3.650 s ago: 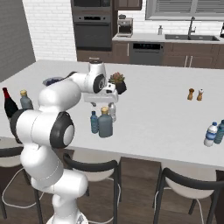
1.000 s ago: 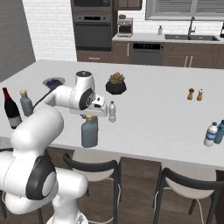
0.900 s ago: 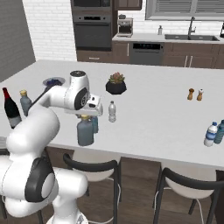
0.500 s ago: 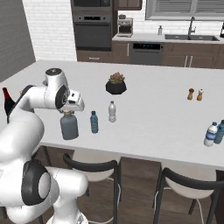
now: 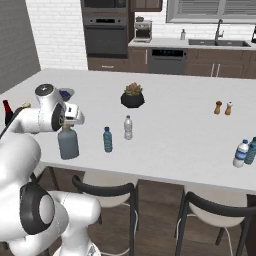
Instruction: Move the plastic bottles in the middle to the plastics group, and the glass bottles in the middle to the glass group.
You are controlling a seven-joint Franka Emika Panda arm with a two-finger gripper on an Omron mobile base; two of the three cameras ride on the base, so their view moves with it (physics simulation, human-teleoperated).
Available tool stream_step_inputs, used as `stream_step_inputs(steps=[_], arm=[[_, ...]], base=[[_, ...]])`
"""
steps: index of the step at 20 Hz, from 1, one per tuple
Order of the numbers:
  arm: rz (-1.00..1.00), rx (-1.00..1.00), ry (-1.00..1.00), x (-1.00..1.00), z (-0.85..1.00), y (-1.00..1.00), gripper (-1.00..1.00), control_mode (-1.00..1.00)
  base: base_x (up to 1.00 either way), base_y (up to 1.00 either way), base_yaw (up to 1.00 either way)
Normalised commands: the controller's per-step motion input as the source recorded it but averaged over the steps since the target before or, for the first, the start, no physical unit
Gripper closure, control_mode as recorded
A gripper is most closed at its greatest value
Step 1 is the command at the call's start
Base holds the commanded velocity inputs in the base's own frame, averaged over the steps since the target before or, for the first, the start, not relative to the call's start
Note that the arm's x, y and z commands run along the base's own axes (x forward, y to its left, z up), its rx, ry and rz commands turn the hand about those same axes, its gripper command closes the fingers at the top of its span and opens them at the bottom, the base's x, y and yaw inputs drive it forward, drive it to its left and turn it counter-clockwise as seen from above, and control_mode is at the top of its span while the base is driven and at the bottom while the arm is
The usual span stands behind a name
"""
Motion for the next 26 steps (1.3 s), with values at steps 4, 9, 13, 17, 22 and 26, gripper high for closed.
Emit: stream_step_inputs(steps=[4, 9, 13, 17, 22, 26], arm=[[0.01, 0.0, -0.03, 0.56, 0.0, 0.57, 1.0, -1.0], [0.0, 0.0, 0.0, 0.7, 0.0, 0.41, 1.0, -1.0], [0.0, 0.0, 0.03, 0.55, -0.05, 0.1, 1.0, -1.0], [0.0, 0.01, 0.0, 0.2, -0.08, 0.0, 1.0, -1.0], [0.0, 0.02, 0.0, 0.02, -0.05, 0.0, 1.0, -1.0], [0.02, 0.0, 0.0, 0.0, -0.03, 0.21, 1.0, -1.0]], base=[[0.0, 0.0, 0.0], [0.0, 0.0, 0.0], [0.0, 0.0, 0.0], [0.0, 0.0, 0.0], [0.0, 0.0, 0.0], [0.0, 0.0, 0.0]])
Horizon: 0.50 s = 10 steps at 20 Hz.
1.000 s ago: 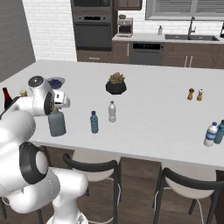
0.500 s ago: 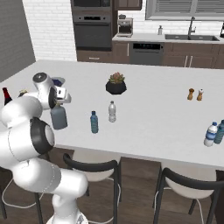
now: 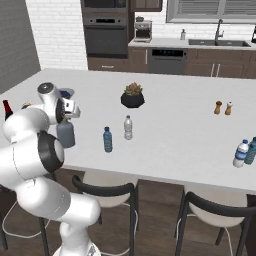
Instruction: Move the plastic bottles in the middle to the plastics group, and the glass bottles in the middle to the glass group.
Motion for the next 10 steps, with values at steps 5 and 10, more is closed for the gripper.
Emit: stream_step_inputs(steps=[5, 10], arm=[[0.04, 0.0, 0.0, 0.0, -0.08, 0.23, 1.0, -1.0], [0.03, 0.0, -0.01, 0.01, -0.03, 0.16, 1.0, -1.0]], base=[[0.0, 0.0, 0.0], [0.0, 0.0, 0.0]])
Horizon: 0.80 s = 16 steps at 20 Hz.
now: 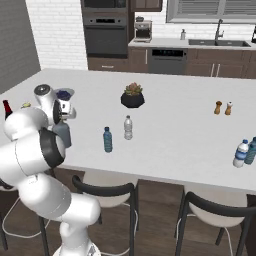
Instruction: Move the plastic bottles in the middle to the plastics group, and the glass bottles in the middle to the glass group.
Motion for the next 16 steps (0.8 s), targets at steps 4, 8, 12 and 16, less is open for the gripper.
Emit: stream_step_inputs(steps=[4, 8, 12, 16], arm=[[0.03, 0.0, -0.04, 0.03, 0.0, 0.28, 1.0, -1.0], [0.06, 0.0, -0.08, 0.0, 0.0, 0.41, 1.0, -1.0], [0.07, 0.0, -0.08, 0.03, 0.0, 0.41, 1.0, -1.0], [0.07, 0.0, -0.05, 0.09, 0.0, 0.36, 1.0, -1.0]], base=[[0.0, 0.0, 0.0], [0.0, 0.0, 0.0], [0.0, 0.0, 0.0], [0.0, 0.0, 0.0]])
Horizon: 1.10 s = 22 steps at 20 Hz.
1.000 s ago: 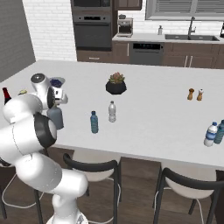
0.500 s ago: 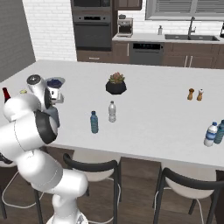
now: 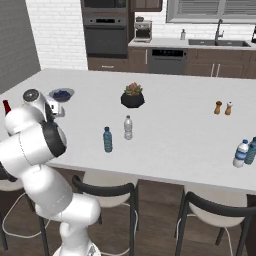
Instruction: Move the plastic bottles in the middle to the plastics group, and the glass bottles in the middle to the glass group.
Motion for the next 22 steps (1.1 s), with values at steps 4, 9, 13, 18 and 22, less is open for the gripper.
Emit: stream_step_inputs(steps=[4, 9, 13, 18, 22], arm=[[0.06, 0.01, -0.02, 0.14, 0.0, 0.26, 1.0, -1.0], [0.04, 0.01, -0.04, 0.23, 0.0, 0.26, 1.0, -1.0], [0.02, 0.0, 0.0, 0.07, 0.0, 0.43, 1.0, -1.0], [0.01, 0.0, -0.01, 0.09, -0.06, 0.41, 1.0, -1.0], [0.0, 0.0, 0.0, 0.17, -0.09, 0.26, 1.0, -1.0]], base=[[0.0, 0.0, 0.0], [0.0, 0.0, 0.0], [0.0, 0.0, 0.0], [0.0, 0.0, 0.0], [0.0, 0.0, 0.0]])
